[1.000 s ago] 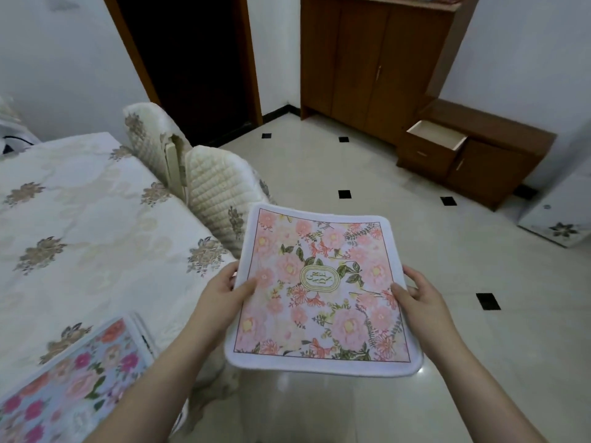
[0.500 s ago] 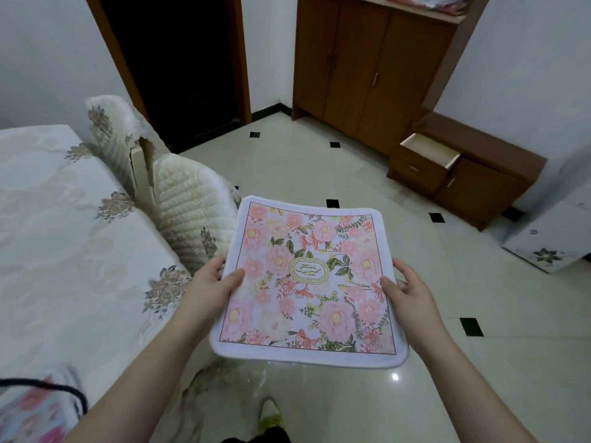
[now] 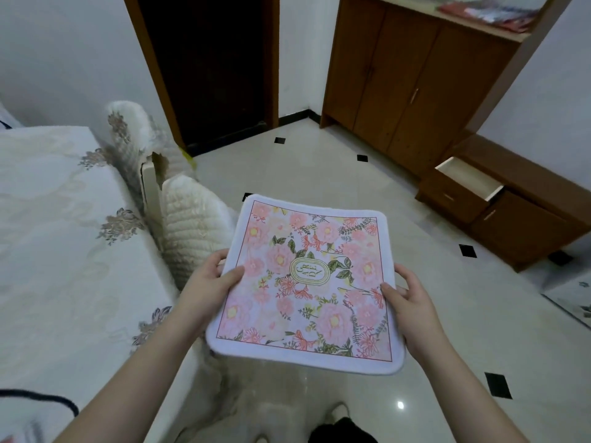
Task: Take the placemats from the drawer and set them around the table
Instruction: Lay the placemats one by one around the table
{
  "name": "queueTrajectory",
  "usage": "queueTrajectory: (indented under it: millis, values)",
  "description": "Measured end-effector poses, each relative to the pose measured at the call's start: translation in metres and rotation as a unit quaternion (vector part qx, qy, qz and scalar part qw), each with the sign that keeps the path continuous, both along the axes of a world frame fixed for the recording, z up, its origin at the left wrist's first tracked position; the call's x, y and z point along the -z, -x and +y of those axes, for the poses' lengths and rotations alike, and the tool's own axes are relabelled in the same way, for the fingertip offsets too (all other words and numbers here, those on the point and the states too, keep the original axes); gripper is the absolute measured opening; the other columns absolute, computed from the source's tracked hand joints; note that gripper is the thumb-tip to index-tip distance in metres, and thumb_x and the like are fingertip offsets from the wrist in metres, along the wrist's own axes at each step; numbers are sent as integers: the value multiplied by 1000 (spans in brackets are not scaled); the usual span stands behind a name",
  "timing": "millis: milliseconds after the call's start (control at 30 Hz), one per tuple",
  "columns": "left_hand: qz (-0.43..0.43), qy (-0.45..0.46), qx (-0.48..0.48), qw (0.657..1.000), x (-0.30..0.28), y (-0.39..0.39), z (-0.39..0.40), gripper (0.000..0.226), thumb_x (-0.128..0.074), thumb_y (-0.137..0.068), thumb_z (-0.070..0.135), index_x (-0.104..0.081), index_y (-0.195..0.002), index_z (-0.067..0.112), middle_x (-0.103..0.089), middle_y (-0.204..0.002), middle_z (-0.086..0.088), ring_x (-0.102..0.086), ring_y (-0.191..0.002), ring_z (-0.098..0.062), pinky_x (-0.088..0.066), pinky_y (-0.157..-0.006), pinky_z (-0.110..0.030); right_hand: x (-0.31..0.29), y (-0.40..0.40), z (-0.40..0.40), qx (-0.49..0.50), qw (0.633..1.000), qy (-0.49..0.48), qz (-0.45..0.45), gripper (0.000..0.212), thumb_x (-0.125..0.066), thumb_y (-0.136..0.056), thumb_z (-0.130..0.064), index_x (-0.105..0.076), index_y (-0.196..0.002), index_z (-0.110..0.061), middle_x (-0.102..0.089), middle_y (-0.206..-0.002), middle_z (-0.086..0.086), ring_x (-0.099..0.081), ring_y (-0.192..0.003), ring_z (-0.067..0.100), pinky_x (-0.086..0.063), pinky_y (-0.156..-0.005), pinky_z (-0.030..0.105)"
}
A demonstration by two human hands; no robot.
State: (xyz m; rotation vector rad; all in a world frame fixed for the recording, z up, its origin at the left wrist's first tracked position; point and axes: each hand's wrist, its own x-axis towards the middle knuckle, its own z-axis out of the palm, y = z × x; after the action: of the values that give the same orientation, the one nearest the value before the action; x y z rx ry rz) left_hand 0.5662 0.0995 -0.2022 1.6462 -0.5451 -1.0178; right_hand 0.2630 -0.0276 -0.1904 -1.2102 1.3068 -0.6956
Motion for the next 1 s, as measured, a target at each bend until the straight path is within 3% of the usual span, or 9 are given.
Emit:
queueTrajectory:
  millis: [200, 533, 767, 900, 1000]
  values:
    - [-7, -14, -48, 999, 2, -12, -57, 25, -63, -96, 16, -58, -120, 26, -77, -97, -12, -74, -83, -39, -57, -80, -61, 8, -24, -90, -63, 998, -13, -20, 37, -56, -97, -12, -49, -129, -29, -77, -86, 6, -74, -75, 28, -59, -72, 46]
    - [-10, -20, -149, 989, -13, -2, -144, 18, -61, -98, 16, -60, -114, 22, -76, -102, -10, -74, -85, -38, -58, -80, -55, 9, -55, -234, -176, 984, -34, -26, 37, -57, -97, -13, -49, -130, -29, -77, -90, 8, -74, -78, 30, -58, -77, 53]
    - [-27, -33, -239, 970, -9, -25, -150, 18, -60, -98, 14, -61, -110, 27, -77, -93, -9, -74, -78, -36, -59, -75, -54, 11, -119, -275, -243, 969, -45, -27, 34, -56, -97, -10, -50, -127, -26, -77, -86, 5, -74, -76, 27, -59, -75, 47]
    - [-13, -29, -285, 958, -10, -50, -138, 22, -60, -97, 10, -60, -118, 17, -75, -101, -16, -74, -75, -33, -61, -64, -45, 10, -173, -283, -293, 955, -53, -22, 34, -56, -97, -10, -51, -126, -27, -77, -86, 7, -74, -76, 28, -60, -72, 46]
    - [-13, -33, -298, 954, -12, -80, -120, 20, -60, -97, 13, -59, -117, 18, -76, -99, -15, -74, -79, -37, -60, -72, -51, 8, -217, -283, -338, 940, -49, -21, 35, -56, -96, -8, -50, -124, -27, -77, -84, 7, -74, -74, 26, -60, -66, 41]
